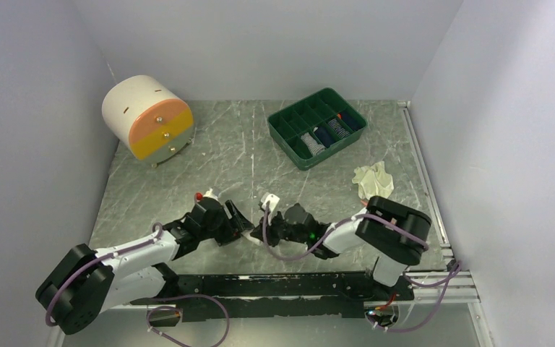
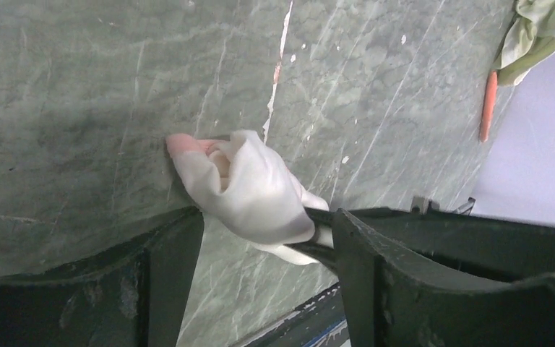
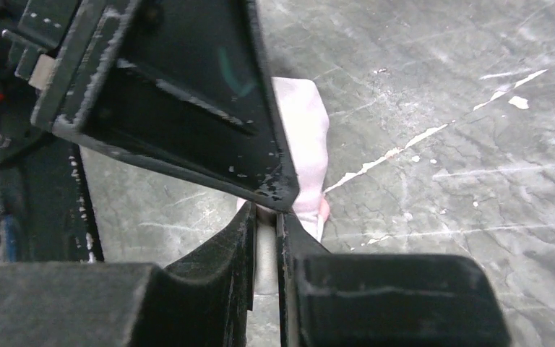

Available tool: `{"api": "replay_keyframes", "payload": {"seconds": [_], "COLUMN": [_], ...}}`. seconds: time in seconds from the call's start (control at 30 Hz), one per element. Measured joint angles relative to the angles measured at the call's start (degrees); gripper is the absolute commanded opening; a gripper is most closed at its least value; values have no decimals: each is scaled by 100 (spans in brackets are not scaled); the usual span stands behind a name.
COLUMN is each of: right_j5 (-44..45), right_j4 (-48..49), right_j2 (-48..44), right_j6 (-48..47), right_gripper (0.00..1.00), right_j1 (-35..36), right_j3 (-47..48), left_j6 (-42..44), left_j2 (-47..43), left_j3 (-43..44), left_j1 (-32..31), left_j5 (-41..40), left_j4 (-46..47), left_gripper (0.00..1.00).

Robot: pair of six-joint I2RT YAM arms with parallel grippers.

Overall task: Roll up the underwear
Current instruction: Roll the underwear to the center of the board.

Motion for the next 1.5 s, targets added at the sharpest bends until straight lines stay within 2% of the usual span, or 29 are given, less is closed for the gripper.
{"api": "replay_keyframes", "payload": {"seconds": [0.2, 0.33, 0.4, 0.57, 0.77, 0.87, 1.03, 1.13, 1.23, 1.33, 1.4, 1.5], "right_j5": [-1733, -2253, -2415, -2426, -1169, -225, 1010, 1550, 1840, 2085, 2046, 1416], "right_j4": [981, 1434, 1617, 1493, -175, -826, -1482, -1773, -1858, -1827, -1711, -1276], "right_j2": [629, 918, 1019, 927, -157, -457, -452, -225, 22, 48, 42, 0], "right_j6": [734, 1115, 1311, 1399, 409, -284, -1106, -1410, -1517, -1506, -1453, -1139], "right_gripper": [15, 18, 25, 44, 54, 54, 52, 44, 30, 20, 17, 17], "right_j1": [-844, -1106, -1213, -1272, -713, -122, 579, 789, 909, 970, 922, 599], "right_j3": [-74, -92, -109, -129, 42, 343, 673, 811, 911, 918, 861, 623], "left_j6": [186, 240, 251, 249, 232, 229, 216, 212, 216, 221, 208, 199], "left_j2": [409, 667, 710, 713, 710, 710, 723, 758, 787, 791, 778, 743], "left_j3": [219, 428, 461, 461, 507, 522, 531, 555, 584, 601, 614, 621], "left_j1": [2, 7, 4, 4, 4, 4, 4, 4, 4, 4, 15, 9], "left_j5": [-76, -118, -133, -149, -162, -175, -173, -168, -164, -166, -181, -173], "left_j4": [17, -142, -173, -190, -299, -332, -339, -348, -374, -404, -393, -343], "left_gripper": [55, 49, 48, 50, 51, 51, 52, 52, 53, 59, 64, 68]}}
